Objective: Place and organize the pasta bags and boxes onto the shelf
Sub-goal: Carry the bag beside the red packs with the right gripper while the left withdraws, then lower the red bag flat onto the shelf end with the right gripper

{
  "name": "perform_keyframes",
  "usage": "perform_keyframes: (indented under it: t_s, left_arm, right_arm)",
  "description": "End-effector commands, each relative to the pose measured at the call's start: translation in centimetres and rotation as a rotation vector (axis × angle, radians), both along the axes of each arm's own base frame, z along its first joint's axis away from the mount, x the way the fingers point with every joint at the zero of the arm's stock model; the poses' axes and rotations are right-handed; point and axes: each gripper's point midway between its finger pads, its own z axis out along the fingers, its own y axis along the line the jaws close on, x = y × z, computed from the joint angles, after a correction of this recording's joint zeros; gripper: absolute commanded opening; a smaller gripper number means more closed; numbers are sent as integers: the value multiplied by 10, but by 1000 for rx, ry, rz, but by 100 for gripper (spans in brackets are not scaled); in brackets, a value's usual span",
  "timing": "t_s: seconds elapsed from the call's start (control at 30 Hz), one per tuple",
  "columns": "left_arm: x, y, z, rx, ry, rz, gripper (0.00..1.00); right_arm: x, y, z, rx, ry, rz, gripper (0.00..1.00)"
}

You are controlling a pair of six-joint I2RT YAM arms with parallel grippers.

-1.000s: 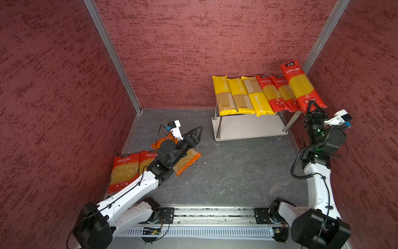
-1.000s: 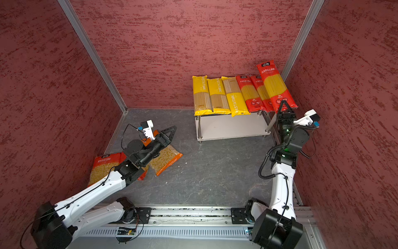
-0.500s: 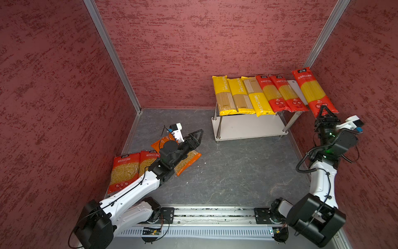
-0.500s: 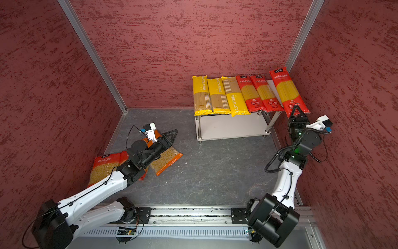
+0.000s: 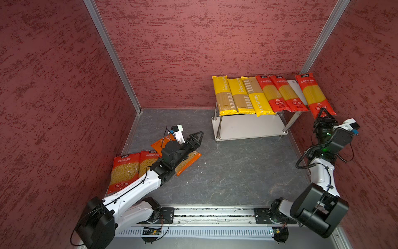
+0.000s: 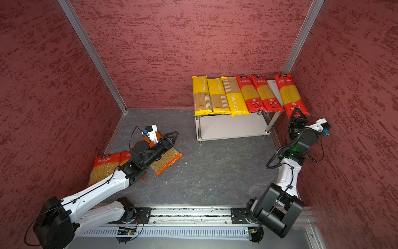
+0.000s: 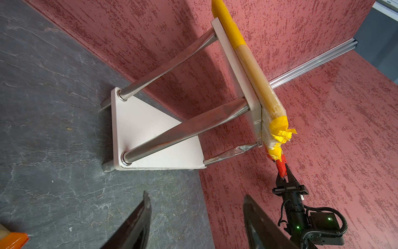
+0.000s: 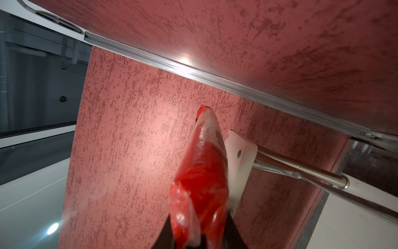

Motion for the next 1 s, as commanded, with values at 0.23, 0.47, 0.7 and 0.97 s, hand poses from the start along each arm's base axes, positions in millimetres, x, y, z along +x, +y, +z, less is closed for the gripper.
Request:
perform_keyframes:
  t_s: [0.23, 0.47, 0.7, 0.97]
  left_arm:
    - [-3, -5, -2, 3, 14, -17, 67]
    - [-5, -9, 0, 9, 11, -24, 67]
    - [-6, -11, -3, 15, 19, -28, 67]
    - [-8, -10, -4, 16, 14, -31, 67]
  right_arm:
    - [5, 15, 69, -160, -150, 42, 0]
    - [29, 19, 55, -132, -38, 103, 7]
    - [31, 28, 48, -129, 21, 154, 42]
    - [18, 29, 16, -108, 186, 115, 49]
